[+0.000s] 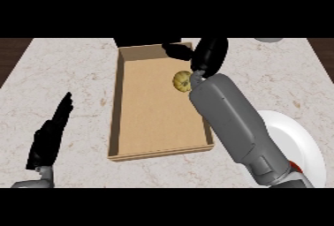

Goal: Pick the squash from the plate and place it in the cardboard box

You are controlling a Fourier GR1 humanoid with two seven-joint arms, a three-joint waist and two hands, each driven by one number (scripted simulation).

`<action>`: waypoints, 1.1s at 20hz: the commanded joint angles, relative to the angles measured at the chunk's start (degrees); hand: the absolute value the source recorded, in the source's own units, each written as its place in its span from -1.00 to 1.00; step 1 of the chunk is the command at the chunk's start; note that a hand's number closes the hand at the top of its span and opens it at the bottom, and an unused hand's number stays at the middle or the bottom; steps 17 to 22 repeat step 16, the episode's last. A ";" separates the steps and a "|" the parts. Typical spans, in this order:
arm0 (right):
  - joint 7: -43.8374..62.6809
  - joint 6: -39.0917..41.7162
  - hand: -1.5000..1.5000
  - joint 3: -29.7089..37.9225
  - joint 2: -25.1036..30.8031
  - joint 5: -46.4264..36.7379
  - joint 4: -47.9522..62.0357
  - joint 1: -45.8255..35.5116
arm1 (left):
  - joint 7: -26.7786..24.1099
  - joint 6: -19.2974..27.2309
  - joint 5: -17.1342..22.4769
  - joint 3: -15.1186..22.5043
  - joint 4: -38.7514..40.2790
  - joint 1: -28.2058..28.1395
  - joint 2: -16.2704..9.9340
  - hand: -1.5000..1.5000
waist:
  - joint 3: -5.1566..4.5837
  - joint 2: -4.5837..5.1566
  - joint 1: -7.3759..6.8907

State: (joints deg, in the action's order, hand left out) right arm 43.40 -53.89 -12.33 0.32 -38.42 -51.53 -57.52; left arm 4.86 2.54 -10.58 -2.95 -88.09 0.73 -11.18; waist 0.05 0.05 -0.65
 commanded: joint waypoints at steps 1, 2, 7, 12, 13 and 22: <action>0.80 -7.26 -1.00 3.20 1.31 -0.37 -6.97 4.25 | 0.71 -0.06 0.25 -0.93 0.92 -0.41 -0.32 0.00 | -0.02 -0.42 1.59; 0.24 -6.26 -1.00 2.85 2.68 -0.42 -10.37 8.54 | 3.19 -0.41 1.03 -1.04 -3.17 -0.79 -0.54 0.00 | 0.02 -0.71 1.85; 1.74 -5.21 -1.00 4.72 7.05 -2.76 -24.76 20.28 | 1.26 0.90 0.81 -2.81 -1.06 -2.07 -0.64 0.00 | -0.03 -1.10 3.97; 4.98 1.68 -1.00 3.25 11.28 -2.92 -46.73 36.82 | 1.56 1.48 -0.35 -1.66 -2.07 -2.90 0.22 0.00 | -0.06 -1.05 3.77; 2.98 2.12 -1.00 3.75 14.09 -0.43 -50.54 40.27 | 0.14 2.11 -1.18 -0.32 -3.52 -4.82 1.38 0.00 | -0.02 -0.91 3.28; 3.43 5.98 -1.00 2.94 18.17 2.95 -61.57 50.20 | -1.62 1.42 -1.06 -0.36 -0.27 -3.95 1.43 0.00 | -0.05 -0.65 3.23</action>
